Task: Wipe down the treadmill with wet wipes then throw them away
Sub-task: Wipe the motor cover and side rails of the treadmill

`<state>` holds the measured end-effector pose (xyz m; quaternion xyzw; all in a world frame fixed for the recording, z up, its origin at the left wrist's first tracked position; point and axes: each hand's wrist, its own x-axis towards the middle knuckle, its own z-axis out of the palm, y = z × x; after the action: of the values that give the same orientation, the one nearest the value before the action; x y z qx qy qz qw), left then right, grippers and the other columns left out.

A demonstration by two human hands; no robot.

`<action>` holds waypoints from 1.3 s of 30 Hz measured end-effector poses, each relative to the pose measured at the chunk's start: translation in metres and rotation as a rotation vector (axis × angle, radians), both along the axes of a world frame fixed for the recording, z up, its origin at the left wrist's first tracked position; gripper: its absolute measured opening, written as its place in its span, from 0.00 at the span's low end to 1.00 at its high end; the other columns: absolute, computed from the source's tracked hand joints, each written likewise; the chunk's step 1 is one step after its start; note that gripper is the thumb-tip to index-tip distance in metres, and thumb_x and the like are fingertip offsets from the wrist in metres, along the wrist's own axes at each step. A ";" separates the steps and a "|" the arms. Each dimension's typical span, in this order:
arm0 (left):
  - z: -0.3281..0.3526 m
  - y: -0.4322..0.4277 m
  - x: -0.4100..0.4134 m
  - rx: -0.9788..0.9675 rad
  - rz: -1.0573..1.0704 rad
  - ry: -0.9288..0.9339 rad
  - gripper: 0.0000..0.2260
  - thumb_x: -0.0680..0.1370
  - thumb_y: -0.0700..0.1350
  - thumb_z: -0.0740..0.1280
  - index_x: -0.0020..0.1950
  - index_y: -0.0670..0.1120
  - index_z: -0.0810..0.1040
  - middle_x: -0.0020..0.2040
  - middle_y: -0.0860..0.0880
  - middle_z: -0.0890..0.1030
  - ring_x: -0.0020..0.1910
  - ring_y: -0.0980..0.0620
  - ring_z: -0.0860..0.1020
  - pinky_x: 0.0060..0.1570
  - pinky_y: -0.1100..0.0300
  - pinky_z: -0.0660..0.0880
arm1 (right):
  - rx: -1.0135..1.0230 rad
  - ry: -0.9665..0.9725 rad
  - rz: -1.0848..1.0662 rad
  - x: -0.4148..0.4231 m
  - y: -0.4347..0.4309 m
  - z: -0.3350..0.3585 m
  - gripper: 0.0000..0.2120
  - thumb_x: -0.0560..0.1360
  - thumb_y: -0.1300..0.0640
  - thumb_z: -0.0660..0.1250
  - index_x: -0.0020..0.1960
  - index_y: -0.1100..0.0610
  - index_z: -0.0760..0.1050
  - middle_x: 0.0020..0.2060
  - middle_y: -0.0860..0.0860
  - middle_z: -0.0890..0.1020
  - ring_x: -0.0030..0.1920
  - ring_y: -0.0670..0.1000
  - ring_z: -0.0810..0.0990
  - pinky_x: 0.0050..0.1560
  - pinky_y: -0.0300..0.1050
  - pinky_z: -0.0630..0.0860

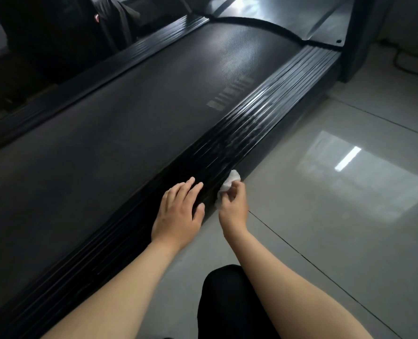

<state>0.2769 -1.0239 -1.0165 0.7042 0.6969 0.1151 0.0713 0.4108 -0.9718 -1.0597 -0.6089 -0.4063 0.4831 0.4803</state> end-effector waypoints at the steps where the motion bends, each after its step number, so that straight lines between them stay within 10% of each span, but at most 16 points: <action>1: 0.000 0.001 0.000 0.007 0.009 0.007 0.24 0.83 0.54 0.59 0.80 0.53 0.63 0.81 0.53 0.60 0.79 0.50 0.56 0.78 0.50 0.52 | -0.075 0.110 -0.003 0.001 -0.001 -0.001 0.09 0.81 0.62 0.63 0.55 0.50 0.73 0.51 0.46 0.82 0.51 0.45 0.80 0.53 0.40 0.77; 9: 0.000 0.004 0.001 0.028 0.026 0.042 0.23 0.81 0.53 0.61 0.76 0.52 0.68 0.77 0.51 0.67 0.75 0.47 0.63 0.75 0.44 0.62 | -0.625 0.343 0.096 -0.007 -0.008 -0.044 0.07 0.79 0.68 0.62 0.50 0.57 0.73 0.42 0.55 0.78 0.43 0.54 0.78 0.44 0.45 0.75; 14: -0.001 0.004 0.001 0.033 0.027 0.054 0.23 0.81 0.53 0.62 0.76 0.52 0.68 0.77 0.51 0.67 0.75 0.47 0.64 0.75 0.45 0.63 | -0.635 0.333 0.071 -0.005 0.003 -0.021 0.10 0.80 0.69 0.61 0.46 0.56 0.71 0.39 0.52 0.76 0.37 0.50 0.76 0.35 0.40 0.73; 21: -0.003 0.004 0.000 0.059 0.028 0.082 0.23 0.81 0.52 0.63 0.75 0.51 0.69 0.76 0.50 0.68 0.73 0.46 0.66 0.73 0.44 0.65 | -0.344 0.439 -0.181 -0.004 0.013 0.006 0.04 0.81 0.62 0.65 0.53 0.54 0.77 0.50 0.50 0.82 0.50 0.48 0.80 0.51 0.39 0.76; 26: -0.004 0.004 0.001 0.057 0.024 0.089 0.22 0.81 0.53 0.62 0.75 0.51 0.68 0.76 0.50 0.68 0.73 0.46 0.65 0.73 0.44 0.65 | -0.608 0.614 -0.229 -0.019 0.010 -0.013 0.14 0.84 0.52 0.59 0.67 0.50 0.75 0.58 0.51 0.83 0.58 0.49 0.79 0.57 0.44 0.75; 31: -0.004 0.005 0.001 0.086 0.031 0.090 0.23 0.80 0.53 0.59 0.74 0.50 0.70 0.75 0.49 0.70 0.72 0.45 0.67 0.72 0.43 0.66 | -0.829 0.650 -0.099 -0.029 -0.008 -0.026 0.15 0.81 0.63 0.59 0.63 0.56 0.79 0.46 0.57 0.86 0.49 0.57 0.85 0.57 0.50 0.81; 35: -0.004 0.006 0.003 0.101 0.025 0.083 0.23 0.79 0.53 0.59 0.73 0.49 0.71 0.74 0.48 0.70 0.71 0.44 0.68 0.71 0.42 0.67 | -0.758 0.580 -0.149 -0.031 -0.009 -0.018 0.14 0.83 0.55 0.57 0.60 0.56 0.79 0.41 0.54 0.83 0.34 0.51 0.77 0.36 0.40 0.77; 39: -0.004 0.006 0.003 0.105 0.008 0.069 0.22 0.79 0.53 0.59 0.73 0.49 0.71 0.74 0.48 0.70 0.70 0.44 0.68 0.71 0.41 0.67 | -0.595 0.566 -0.209 -0.023 0.002 -0.001 0.08 0.82 0.60 0.58 0.48 0.55 0.75 0.49 0.54 0.81 0.44 0.51 0.77 0.52 0.47 0.75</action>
<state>0.2800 -1.0180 -1.0205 0.7078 0.6948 0.1273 0.0096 0.3879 -0.9695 -1.0611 -0.6022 -0.0372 0.6763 0.4225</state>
